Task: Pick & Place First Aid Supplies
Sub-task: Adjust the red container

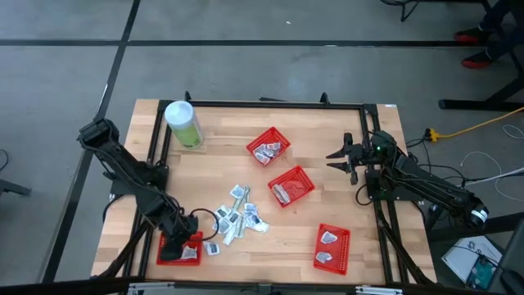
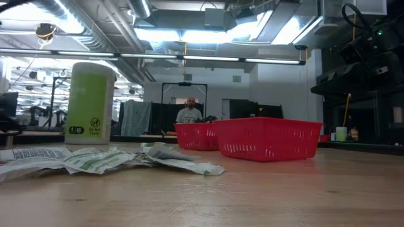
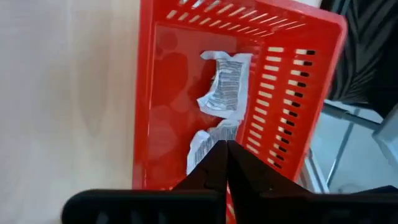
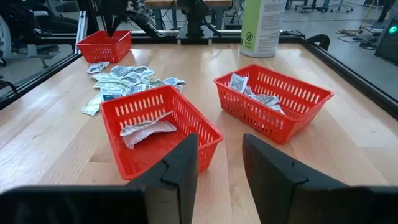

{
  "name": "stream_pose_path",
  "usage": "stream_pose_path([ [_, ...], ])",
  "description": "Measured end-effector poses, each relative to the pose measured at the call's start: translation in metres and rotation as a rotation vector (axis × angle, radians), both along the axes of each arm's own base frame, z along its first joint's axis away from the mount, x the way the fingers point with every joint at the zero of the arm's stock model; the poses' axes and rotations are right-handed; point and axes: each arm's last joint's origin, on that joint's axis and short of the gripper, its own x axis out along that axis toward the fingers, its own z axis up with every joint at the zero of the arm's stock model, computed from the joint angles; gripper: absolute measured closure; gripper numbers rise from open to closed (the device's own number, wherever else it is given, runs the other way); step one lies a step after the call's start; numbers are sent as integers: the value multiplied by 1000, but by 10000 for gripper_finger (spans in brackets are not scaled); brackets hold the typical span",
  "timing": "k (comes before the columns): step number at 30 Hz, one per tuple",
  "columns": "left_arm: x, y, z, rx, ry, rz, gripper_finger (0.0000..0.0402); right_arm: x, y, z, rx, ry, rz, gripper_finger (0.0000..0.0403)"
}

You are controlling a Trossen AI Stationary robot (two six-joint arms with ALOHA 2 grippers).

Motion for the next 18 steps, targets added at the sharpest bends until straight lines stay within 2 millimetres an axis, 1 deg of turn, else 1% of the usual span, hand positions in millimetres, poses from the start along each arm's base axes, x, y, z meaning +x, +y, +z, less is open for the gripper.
stream_pose_path([
  [2, -1, 2, -6, 2, -4, -3, 399, 0, 0, 0, 0, 0, 0, 276],
  [5, -3, 7, -12, 61, -19, -7, 399, 0, 0, 0, 0, 0, 0, 276],
  [10, -1, 14, -14, 143, -63, -31, 400, 0, 0, 0, 0, 0, 0, 276],
  [18, 13, 30, -14, 252, -150, -10, 400, 0, 0, 0, 0, 0, 0, 276],
])
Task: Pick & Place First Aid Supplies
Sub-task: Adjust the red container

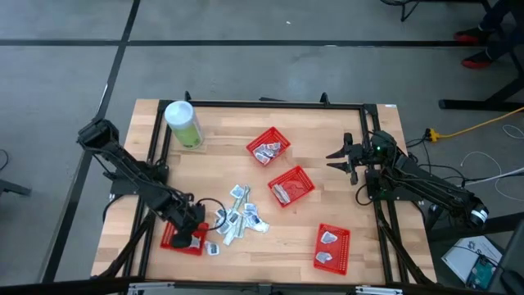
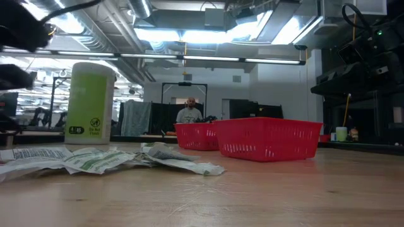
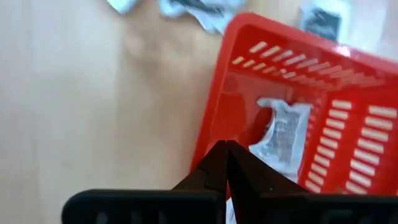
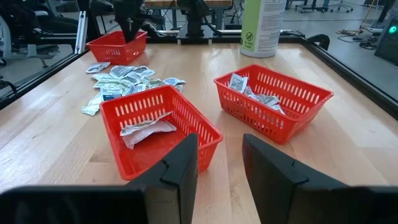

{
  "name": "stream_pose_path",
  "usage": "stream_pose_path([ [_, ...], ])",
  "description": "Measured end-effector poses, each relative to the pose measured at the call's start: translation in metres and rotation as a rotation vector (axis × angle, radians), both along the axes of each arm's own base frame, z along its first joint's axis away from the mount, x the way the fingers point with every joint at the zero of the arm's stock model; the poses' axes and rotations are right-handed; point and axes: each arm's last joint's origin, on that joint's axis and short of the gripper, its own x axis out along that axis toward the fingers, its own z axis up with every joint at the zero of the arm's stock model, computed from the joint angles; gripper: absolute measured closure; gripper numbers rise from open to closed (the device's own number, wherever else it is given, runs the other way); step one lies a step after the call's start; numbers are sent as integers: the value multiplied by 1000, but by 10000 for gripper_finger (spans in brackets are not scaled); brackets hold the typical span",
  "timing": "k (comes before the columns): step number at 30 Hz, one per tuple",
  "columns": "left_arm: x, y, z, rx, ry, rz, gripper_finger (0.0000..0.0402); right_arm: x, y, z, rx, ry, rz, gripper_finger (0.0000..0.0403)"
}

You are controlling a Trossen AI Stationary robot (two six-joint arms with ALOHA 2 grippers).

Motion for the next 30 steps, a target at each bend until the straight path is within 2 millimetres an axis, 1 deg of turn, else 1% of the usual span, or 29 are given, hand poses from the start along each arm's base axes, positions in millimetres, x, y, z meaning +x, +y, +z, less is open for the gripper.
stream_pose_path([
  [6, 11, 19, -1, 84, -24, 71, 400, 0, 0, 0, 0, 0, 0, 276],
  [13, 14, 52, -3, 288, 33, 208, 399, 0, 0, 0, 0, 0, 0, 276],
  [20, 16, 83, -3, 436, 91, 325, 398, 0, 0, 0, 0, 0, 0, 276],
  [23, 18, 96, -2, 531, 77, 377, 399, 0, 0, 0, 0, 0, 0, 276],
  [26, 22, 106, 3, 615, 35, 381, 400, 0, 0, 0, 0, 0, 0, 276],
  [30, 32, 115, 22, 683, -43, 375, 399, 0, 0, 0, 0, 0, 0, 276],
])
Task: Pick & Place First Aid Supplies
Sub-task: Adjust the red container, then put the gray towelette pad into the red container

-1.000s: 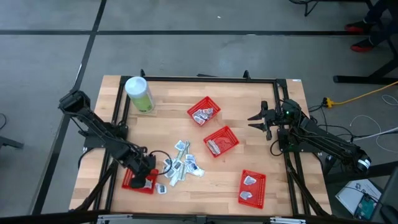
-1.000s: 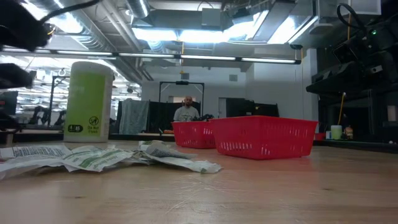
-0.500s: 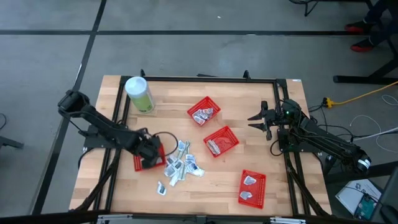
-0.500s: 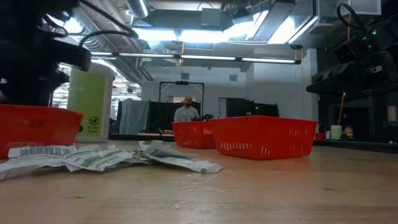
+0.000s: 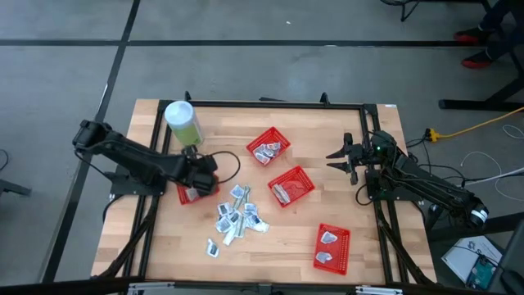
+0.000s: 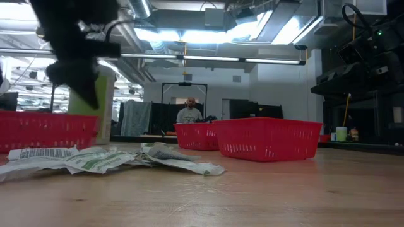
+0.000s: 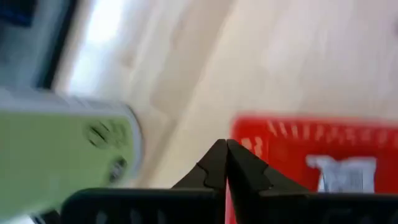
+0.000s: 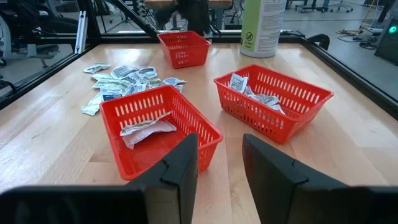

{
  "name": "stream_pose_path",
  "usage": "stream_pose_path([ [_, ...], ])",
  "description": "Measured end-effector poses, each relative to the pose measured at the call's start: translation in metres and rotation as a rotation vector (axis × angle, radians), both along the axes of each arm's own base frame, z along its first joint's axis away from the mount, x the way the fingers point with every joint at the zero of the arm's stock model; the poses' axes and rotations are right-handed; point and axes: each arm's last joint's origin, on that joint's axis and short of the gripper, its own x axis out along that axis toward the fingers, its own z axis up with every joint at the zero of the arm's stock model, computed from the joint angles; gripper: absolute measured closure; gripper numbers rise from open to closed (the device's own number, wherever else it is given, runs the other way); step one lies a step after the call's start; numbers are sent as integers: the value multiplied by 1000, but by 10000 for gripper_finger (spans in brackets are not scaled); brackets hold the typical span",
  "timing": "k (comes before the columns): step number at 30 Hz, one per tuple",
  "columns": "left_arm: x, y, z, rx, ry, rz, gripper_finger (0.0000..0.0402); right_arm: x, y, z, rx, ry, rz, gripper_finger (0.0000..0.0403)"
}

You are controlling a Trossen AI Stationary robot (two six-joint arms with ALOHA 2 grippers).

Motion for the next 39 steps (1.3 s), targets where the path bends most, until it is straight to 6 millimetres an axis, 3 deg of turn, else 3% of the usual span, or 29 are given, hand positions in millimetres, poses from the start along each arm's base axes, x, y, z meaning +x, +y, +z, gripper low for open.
stream_pose_path([
  [6, 13, -4, 44, -25, -168, -92, 399, 0, 0, 0, 0, 0, 0, 276],
  [10, 21, -25, 63, -149, -330, -294, 395, 0, 0, 0, 0, 0, 0, 276],
  [15, 26, -58, 68, -342, -405, -574, 395, 0, 0, 0, 0, 0, 0, 276],
  [20, 24, -94, 52, -444, -310, -740, 386, 0, 0, 0, 0, 0, 0, 276],
  [29, 24, -146, 6, -494, -177, -773, 321, 0, 0, 0, 0, 0, 0, 276],
  [34, 23, -162, -20, -483, -89, -783, 298, 0, 0, 0, 0, 0, 0, 276],
  [39, 27, -172, -33, -536, -89, -787, 296, 0, 0, 0, 0, 0, 0, 276],
])
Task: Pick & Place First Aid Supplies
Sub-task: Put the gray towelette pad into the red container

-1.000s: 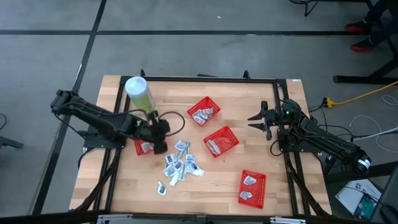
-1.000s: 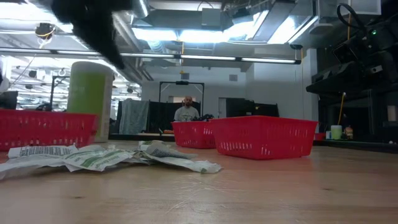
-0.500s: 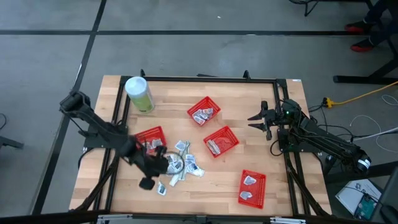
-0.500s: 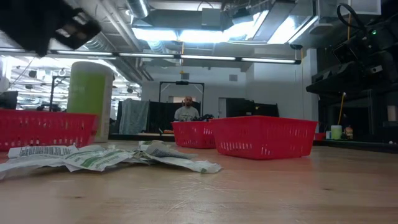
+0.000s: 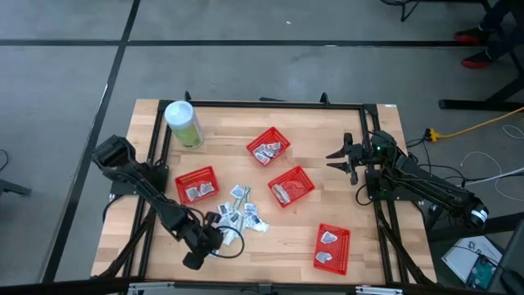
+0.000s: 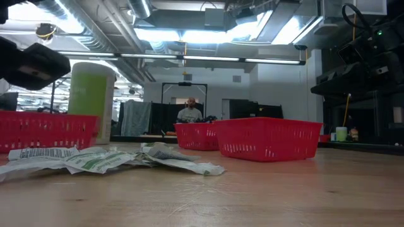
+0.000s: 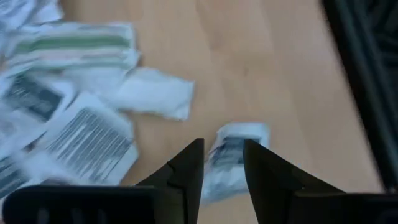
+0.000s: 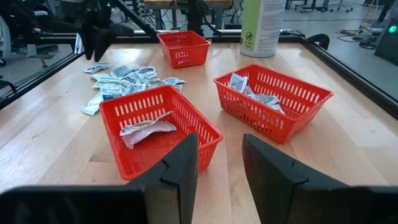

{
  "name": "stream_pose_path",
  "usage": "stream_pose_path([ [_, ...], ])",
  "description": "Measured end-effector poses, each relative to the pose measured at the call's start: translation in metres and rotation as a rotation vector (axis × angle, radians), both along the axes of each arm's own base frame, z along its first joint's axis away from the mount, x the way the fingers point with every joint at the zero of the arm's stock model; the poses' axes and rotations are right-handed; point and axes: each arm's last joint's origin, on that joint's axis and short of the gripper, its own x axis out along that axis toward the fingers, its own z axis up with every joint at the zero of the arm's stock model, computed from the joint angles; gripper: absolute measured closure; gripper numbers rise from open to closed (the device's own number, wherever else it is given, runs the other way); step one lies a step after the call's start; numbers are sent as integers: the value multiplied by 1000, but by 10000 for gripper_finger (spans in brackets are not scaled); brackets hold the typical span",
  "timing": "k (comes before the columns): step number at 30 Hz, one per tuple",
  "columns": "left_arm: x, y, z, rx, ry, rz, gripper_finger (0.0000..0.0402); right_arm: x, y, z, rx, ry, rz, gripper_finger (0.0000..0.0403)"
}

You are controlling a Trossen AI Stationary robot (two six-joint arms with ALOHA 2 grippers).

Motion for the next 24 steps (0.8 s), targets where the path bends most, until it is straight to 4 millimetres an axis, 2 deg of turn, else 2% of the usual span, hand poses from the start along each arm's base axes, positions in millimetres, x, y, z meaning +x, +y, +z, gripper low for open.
stream_pose_path([
  [17, 5, -4, -23, 12, 59, 5, 307, 0, 0, 0, 0, 0, 0, 276],
  [20, 5, -3, -23, 8, 64, 5, 320, 0, 0, 0, 0, 0, 0, 276],
  [24, 6, -2, -23, 17, 59, -16, 360, 0, 0, 0, 0, 0, 0, 276],
])
